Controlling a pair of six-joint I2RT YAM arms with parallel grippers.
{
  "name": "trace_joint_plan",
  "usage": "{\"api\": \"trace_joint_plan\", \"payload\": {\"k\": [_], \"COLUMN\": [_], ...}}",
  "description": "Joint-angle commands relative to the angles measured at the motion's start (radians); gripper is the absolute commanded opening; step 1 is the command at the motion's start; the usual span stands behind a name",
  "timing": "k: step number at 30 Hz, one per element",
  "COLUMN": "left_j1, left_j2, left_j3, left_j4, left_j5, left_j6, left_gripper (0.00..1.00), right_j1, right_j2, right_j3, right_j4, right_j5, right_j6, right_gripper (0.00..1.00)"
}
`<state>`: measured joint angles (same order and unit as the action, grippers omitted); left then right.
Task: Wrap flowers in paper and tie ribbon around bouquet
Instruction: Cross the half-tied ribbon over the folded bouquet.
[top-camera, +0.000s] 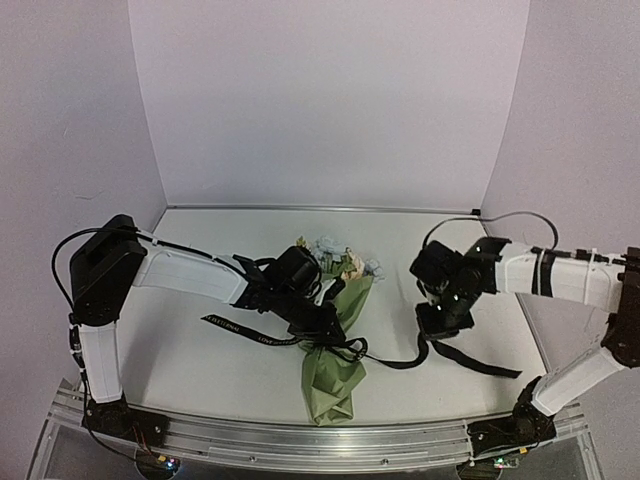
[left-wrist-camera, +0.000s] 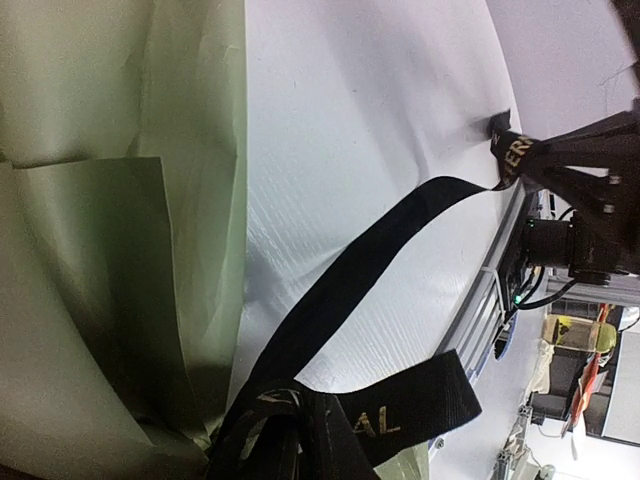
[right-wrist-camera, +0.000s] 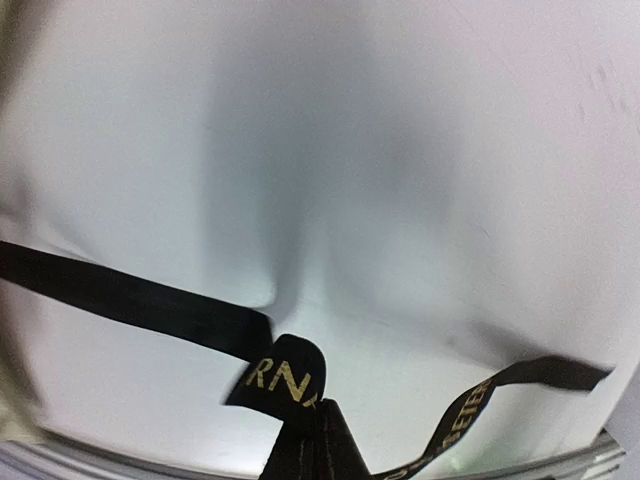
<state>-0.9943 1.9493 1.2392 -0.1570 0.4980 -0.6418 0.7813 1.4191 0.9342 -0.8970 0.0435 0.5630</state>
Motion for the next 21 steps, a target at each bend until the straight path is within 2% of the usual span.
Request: {"api": "trace_joint_plan", "payload": {"k": [1,3,5,10,15,21], "left_j1": [-0.002,-0.003,-0.002,0.005,0.017,0.017], "left_j2": [-0.077,-0.100,-0.134,-0.235,-0.300,-0.317], "left_j3": [0.017,0.010,-0.005,-0.050,-0.096,-0.128], "left_j4": [0.015,0.019,0.027,0.055,0.098,0.143], "left_j5": [-0.042,-0.067,-0.095,-0.169,-0.175,-0.142], "left_j6": [0.037,0.043,0.052,0.081,0.131,0.277], "left_gripper": [0.14,0.21,0.24,0.42,0.48,0.53], "right_j1": [-0.002,-0.002,-0.002,-0.003,-0.003,-0.002], "right_j2": [0.137,0.205,0.283,0.434,0.467,0.463], "right_j3": [0.332,0.481,0.626,0.895,0.957,0.962], "right_j4": [-0.125,-0.187,-0.233,-0.319,-0.342,-0.339], "right_j5": [-0.193,-0.252,-0.307,-0.484,-0.580,-0.648], "right_j6": [-0.093,-0.119,-0.119,-0.086,-0.059,-0.013], "right_gripper": [0.00,0.00,0.00,0.00,0.00,0.00]}}
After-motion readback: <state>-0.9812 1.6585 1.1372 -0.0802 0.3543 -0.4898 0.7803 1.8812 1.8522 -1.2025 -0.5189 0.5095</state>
